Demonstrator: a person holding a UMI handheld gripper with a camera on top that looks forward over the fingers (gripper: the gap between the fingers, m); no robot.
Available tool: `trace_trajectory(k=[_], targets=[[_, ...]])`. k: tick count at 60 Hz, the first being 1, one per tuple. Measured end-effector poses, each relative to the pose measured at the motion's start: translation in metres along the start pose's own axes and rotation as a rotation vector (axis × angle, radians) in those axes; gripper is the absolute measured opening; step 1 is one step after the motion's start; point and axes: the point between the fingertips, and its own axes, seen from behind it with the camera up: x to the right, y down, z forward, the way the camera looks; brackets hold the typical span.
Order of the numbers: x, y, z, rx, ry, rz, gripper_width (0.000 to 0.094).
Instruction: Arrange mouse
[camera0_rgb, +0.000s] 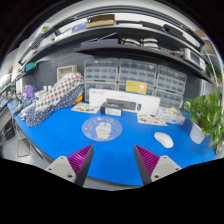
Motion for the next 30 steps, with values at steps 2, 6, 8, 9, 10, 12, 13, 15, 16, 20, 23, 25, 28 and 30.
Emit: trace_trajectory(k=[2, 6, 8, 9, 10, 12, 13, 15, 16, 20, 23, 25, 28, 30], targets=[[0.009, 0.010, -0.001, -0.019, 0.011, 0.000, 0.0826], [0.029, 0.034, -0.001, -0.050, 0.039, 0.014, 0.0826], [0.042, 0.044, 0.000, -0.064, 0.055, 0.027, 0.0826], [0.048, 0.049, 0.001, -0.070, 0.063, 0.033, 0.0825], [0.050, 0.043, -0.001, -0.081, 0.075, 0.037, 0.0825], [0.068, 0.061, 0.003, -0.087, 0.088, 0.048, 0.0823], [0.076, 0.065, 0.004, -0.095, 0.098, 0.051, 0.0824], [0.092, 0.072, 0.006, -0.107, 0.120, 0.057, 0.0826], [0.099, 0.075, 0.007, -0.112, 0.131, 0.060, 0.0827], [0.128, 0.079, 0.014, -0.126, 0.168, 0.074, 0.0826], [0.148, 0.080, 0.021, -0.132, 0.191, 0.083, 0.0826], [0.159, 0.080, 0.027, -0.136, 0.201, 0.086, 0.0825], [0.176, 0.078, 0.038, -0.139, 0.213, 0.087, 0.0827], [0.186, 0.075, 0.045, -0.139, 0.221, 0.084, 0.0825]])
